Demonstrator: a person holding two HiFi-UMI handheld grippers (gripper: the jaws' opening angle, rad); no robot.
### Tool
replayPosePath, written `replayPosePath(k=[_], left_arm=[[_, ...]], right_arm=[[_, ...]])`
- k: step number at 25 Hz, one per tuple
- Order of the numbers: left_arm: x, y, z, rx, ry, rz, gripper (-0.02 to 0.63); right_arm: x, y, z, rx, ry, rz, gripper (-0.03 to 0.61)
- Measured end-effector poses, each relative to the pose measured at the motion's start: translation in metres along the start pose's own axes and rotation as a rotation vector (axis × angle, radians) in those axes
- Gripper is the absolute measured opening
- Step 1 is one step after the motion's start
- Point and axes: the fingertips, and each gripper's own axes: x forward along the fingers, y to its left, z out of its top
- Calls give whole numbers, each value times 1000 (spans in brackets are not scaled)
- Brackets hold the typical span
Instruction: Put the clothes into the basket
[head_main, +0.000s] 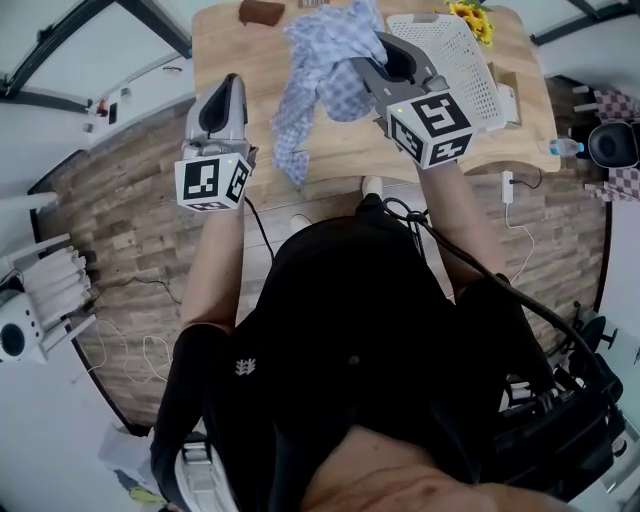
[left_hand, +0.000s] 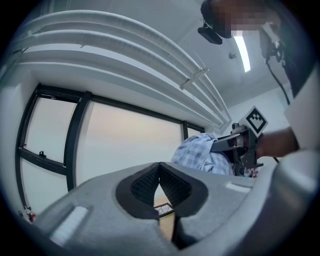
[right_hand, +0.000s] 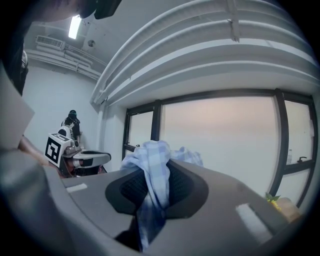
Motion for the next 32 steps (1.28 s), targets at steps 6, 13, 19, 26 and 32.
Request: replayPosePath(k=[6,13,19,26,32], left_arm=[[48,-41,7,19,-1,-18,0],[74,-58,20,42,-15,-31,0],[97,-83,26,49,-23,-35,0],[130,-122,28,41,-33,-38,0],[167,-171,27,37,-38,-37,0]], right_arm=[[-26,-62,10,11,-42,-20,78],[-39,-97,27,15,-83,-38,78],[-58,-126,31,9,-97,-45,78],[-90,-181,21,21,-93,-73,78],[-120,-238,23,2,-110,-83,78]])
